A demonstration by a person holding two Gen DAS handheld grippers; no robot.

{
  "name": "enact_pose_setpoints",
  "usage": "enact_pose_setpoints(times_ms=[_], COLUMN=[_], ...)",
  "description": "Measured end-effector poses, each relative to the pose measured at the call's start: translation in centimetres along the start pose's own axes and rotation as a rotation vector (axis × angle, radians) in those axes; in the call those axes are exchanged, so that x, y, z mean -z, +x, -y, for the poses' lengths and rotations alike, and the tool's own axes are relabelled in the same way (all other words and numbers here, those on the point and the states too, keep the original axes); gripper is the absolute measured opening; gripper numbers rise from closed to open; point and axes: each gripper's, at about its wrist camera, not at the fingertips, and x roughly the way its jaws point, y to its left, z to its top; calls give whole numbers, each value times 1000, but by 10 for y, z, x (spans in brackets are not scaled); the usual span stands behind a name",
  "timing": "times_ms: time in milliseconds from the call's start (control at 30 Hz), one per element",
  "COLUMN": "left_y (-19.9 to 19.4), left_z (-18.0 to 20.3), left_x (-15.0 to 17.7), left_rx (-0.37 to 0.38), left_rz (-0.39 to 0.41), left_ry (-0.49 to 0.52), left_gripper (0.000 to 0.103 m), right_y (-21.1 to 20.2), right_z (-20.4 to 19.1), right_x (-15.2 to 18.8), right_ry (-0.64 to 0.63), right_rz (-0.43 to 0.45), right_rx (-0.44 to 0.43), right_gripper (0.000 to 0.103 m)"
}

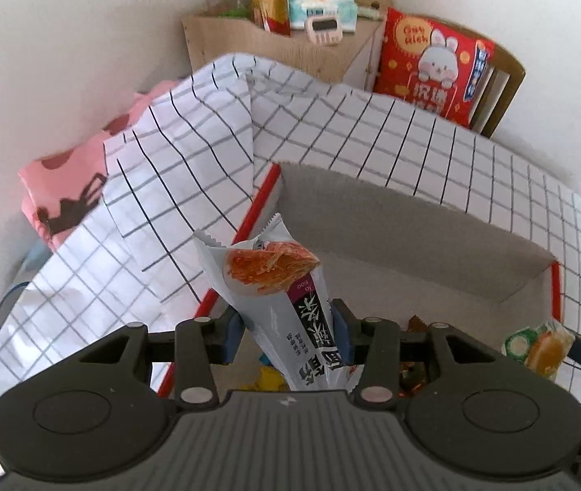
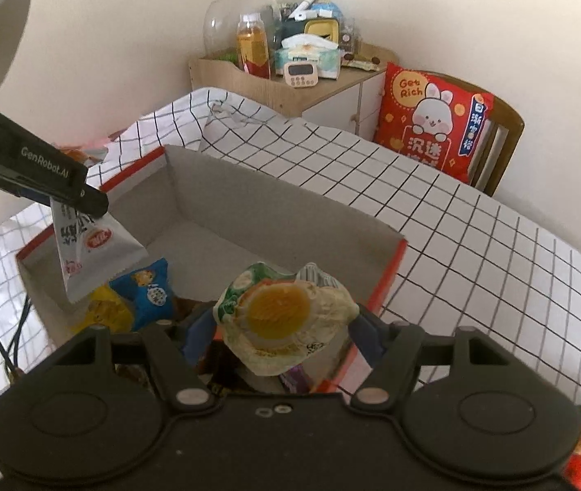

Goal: Organize snacks
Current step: 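Carry both snacks over the red box and open both tools to drop them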

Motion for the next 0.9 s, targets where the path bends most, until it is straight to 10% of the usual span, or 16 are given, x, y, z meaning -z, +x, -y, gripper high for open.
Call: enact_pose_setpoints(times_ms=[767,900], left_y=[49,44], left_z=[12,11], left_x=[3,7], left_rx=[-10,3], left_rz=[-135,-131], left_ry=[20,11], left_gripper=[52,58], right_y=[45,35], right_z=[-24,-23], right_x=[0,-2], right_ry=[-122,-103], right_rz=[-97,-61], right_rx=[-2,-13], right_gripper=[72,85])
